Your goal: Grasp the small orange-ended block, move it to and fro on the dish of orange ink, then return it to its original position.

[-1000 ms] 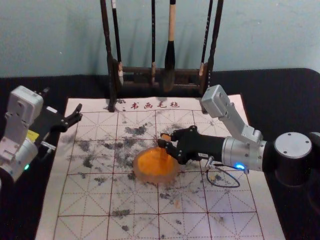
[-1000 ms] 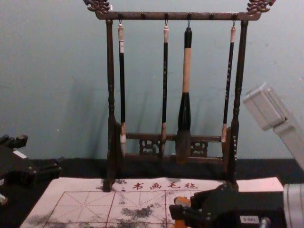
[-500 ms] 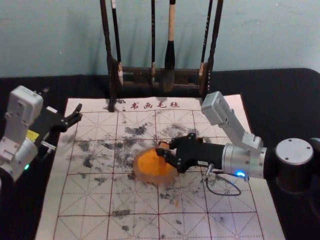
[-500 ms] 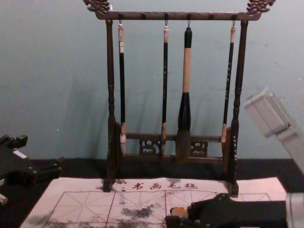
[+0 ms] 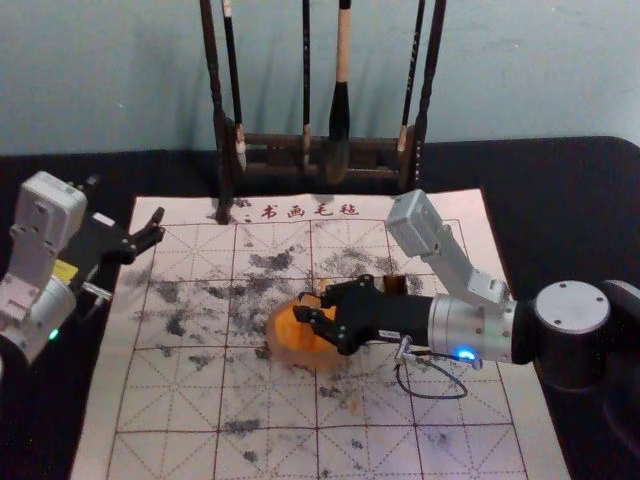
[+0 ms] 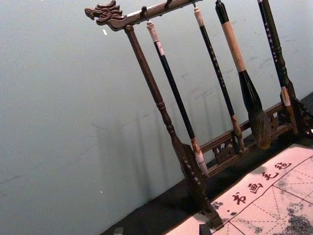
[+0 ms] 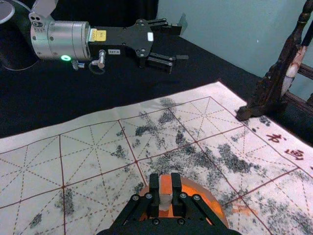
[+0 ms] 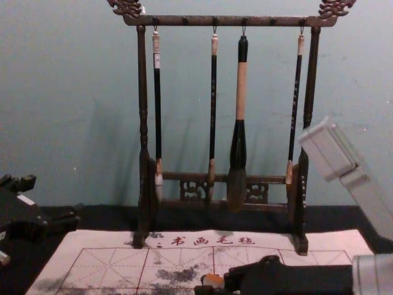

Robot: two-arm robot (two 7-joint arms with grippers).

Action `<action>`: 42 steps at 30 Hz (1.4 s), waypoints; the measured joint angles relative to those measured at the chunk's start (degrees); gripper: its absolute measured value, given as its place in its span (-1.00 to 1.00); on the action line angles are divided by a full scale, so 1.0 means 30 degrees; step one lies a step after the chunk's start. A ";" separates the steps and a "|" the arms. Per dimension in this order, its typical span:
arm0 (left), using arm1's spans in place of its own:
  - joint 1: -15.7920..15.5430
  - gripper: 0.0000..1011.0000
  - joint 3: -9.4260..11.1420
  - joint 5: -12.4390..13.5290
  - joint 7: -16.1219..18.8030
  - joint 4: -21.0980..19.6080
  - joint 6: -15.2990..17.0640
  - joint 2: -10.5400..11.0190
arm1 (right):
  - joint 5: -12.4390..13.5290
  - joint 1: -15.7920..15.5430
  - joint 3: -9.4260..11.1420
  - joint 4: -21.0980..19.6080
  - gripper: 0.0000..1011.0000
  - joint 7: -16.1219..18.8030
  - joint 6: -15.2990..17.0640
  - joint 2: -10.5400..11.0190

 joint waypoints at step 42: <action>0.0000 0.98 0.0000 0.0000 0.0000 0.0001 0.0000 0.0000 | -0.0548 0.0600 0.0702 0.0728 -0.78 -0.0890 -0.0419 -0.0468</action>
